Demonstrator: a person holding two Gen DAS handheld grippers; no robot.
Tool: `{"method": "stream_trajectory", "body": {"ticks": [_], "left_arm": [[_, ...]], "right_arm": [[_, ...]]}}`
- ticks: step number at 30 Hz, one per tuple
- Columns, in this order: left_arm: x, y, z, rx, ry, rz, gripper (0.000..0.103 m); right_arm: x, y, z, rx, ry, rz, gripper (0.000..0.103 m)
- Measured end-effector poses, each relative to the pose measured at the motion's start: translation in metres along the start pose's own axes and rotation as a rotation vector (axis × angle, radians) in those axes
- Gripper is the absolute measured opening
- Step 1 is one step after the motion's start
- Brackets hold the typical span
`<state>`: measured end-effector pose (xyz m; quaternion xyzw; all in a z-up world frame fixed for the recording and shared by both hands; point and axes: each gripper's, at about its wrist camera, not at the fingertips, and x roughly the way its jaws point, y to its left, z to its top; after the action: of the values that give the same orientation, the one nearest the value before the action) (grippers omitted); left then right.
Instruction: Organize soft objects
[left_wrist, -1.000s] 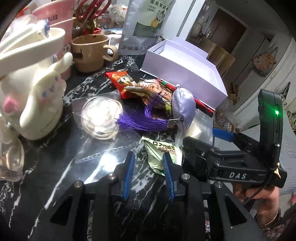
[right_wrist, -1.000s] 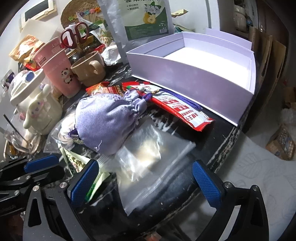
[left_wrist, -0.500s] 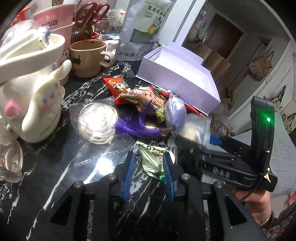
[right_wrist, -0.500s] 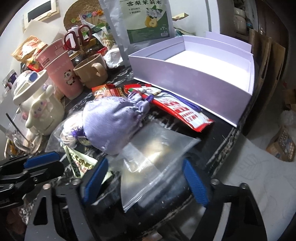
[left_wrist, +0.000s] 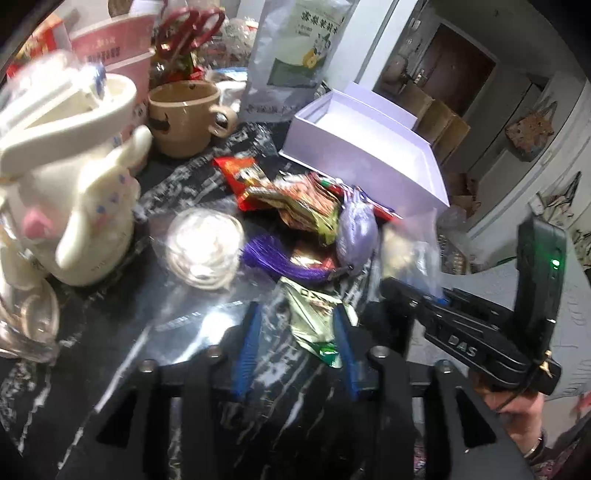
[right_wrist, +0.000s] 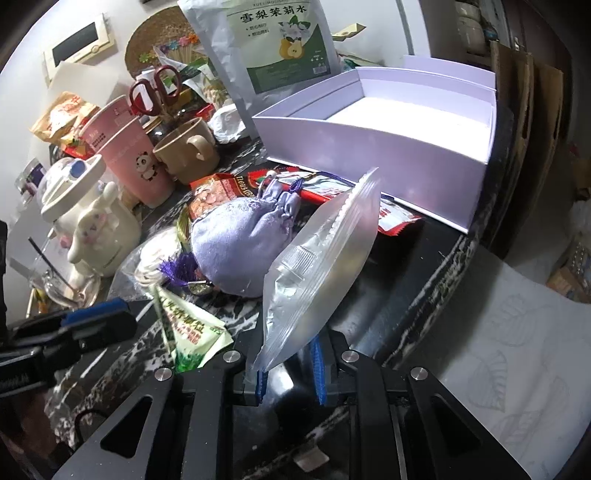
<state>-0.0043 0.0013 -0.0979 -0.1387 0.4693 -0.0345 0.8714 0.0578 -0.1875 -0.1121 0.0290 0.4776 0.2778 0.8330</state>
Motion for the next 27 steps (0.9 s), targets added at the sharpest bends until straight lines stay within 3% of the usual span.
{"method": "stream_trajectory", "body": {"ticks": [1,2,3,4,11,17,24,26,27], "left_arm": [[-0.001,-0.001,0.001,0.005,-0.006,0.013,0.060],[-0.002,-0.002,0.002,0.011,-0.014,0.021,0.080],[-0.004,-0.003,0.002,0.015,-0.026,0.025,0.091],[-0.007,-0.004,0.001,0.018,-0.040,0.030,0.093],[-0.001,-0.020,0.012,0.080,-0.048,0.037,0.093],[0.009,-0.043,0.029,0.142,-0.104,0.017,0.093],[0.025,-0.060,0.047,0.201,-0.120,-0.011,0.093],[0.031,-0.064,0.049,0.227,-0.117,-0.014,0.091],[0.035,-0.066,0.050,0.238,-0.114,-0.014,0.084]], "right_arm": [[-0.002,-0.001,0.000,0.001,-0.005,0.004,0.019],[-0.004,-0.001,0.000,0.000,-0.009,0.005,0.019],[-0.007,-0.002,-0.001,-0.001,-0.011,0.005,0.019],[-0.008,-0.003,-0.001,-0.001,-0.013,0.008,0.019],[-0.020,-0.004,-0.003,0.000,-0.036,0.007,0.019],[-0.027,-0.014,-0.001,0.000,-0.060,0.004,0.019],[-0.017,-0.022,0.002,-0.002,-0.018,0.044,0.020],[-0.015,-0.025,0.001,0.003,-0.011,0.053,0.022],[-0.015,-0.026,0.000,0.003,-0.009,0.051,0.023]]}}
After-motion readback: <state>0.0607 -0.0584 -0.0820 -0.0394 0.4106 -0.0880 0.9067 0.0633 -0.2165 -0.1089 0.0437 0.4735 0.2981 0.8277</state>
